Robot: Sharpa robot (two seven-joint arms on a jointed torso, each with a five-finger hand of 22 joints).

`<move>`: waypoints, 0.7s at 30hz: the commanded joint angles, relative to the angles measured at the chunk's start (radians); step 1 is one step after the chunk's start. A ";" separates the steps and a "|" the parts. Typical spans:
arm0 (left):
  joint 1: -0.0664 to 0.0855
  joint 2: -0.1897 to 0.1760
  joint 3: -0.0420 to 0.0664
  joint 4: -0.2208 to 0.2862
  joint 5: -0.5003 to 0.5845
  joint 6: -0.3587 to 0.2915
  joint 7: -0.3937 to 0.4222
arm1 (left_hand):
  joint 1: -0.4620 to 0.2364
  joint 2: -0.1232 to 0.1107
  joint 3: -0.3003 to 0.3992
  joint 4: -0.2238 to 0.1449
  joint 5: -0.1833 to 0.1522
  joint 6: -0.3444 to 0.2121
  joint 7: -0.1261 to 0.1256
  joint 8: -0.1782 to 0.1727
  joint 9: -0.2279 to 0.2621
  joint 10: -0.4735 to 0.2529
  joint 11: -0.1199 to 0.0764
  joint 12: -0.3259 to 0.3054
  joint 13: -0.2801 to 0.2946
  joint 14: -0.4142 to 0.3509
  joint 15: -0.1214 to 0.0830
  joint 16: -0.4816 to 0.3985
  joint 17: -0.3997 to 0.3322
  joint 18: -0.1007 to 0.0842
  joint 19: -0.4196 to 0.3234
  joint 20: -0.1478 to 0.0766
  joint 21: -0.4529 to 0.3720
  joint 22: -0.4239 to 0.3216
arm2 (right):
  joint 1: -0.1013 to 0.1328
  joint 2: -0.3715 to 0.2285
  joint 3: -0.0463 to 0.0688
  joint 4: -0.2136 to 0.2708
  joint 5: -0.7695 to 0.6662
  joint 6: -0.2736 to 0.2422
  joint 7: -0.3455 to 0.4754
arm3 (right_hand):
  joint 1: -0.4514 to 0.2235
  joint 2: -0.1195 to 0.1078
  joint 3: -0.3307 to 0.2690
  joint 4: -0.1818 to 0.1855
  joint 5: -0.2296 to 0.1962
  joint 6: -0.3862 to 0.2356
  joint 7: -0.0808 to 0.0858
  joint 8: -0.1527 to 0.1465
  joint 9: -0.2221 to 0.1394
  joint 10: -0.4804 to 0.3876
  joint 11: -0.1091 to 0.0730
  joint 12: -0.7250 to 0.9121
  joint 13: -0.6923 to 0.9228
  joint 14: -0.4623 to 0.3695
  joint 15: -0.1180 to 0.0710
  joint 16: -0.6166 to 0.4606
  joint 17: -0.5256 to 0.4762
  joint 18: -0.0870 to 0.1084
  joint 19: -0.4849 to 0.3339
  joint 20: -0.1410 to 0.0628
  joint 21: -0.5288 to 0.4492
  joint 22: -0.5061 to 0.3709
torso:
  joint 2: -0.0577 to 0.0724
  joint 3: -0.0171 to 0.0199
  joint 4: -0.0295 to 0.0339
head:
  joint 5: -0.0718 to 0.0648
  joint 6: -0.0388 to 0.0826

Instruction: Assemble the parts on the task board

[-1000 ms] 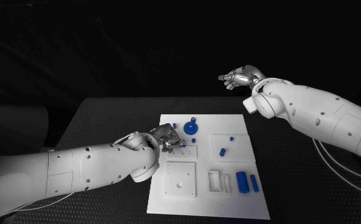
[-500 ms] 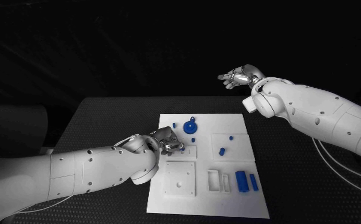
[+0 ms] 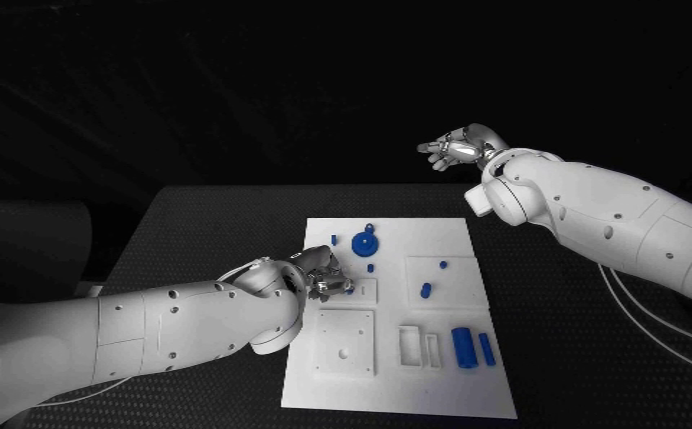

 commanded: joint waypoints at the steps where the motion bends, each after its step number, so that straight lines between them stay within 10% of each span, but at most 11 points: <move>1: -0.002 0.003 0.000 0.000 -0.013 0.026 -0.004 | 0.012 0.008 -0.002 -0.004 0.005 0.162 -0.108 0.002 0.000 -0.041 -0.044 0.006 0.002 0.042 -0.056 0.007 -0.002 0.010 0.007 -0.123 0.003 0.014 | 0.000 0.000 0.000 0.002 0.002 0.013 0.006 | -0.011 0.000 0.000 0.008 0.004 -0.004 0.003 0.004 -0.002 0.002 0.003 -0.001 -0.001 -0.008 -0.003 -0.001 -0.001 0.012 -0.007 0.000 -0.007 0.002 | 0.000 0.0002 -0.0002 | 0.000 -0.002; 21: -0.002 0.011 0.000 -0.014 -0.016 0.037 -0.017 | 0.011 0.008 -0.006 -0.004 0.003 0.163 -0.109 0.002 0.002 -0.041 -0.045 0.010 0.003 0.043 -0.057 0.011 -0.002 0.010 0.009 -0.123 0.004 0.015 | -0.001 0.001 0.000 0.005 0.003 0.014 0.007 | -0.011 0.000 -0.001 0.009 0.006 -0.004 0.003 0.004 -0.002 0.002 0.003 0.000 -0.003 -0.009 -0.002 -0.001 -0.002 0.012 -0.008 0.000 -0.008 0.003 | 0.000 0.0006 -0.0007 | -0.002 0.000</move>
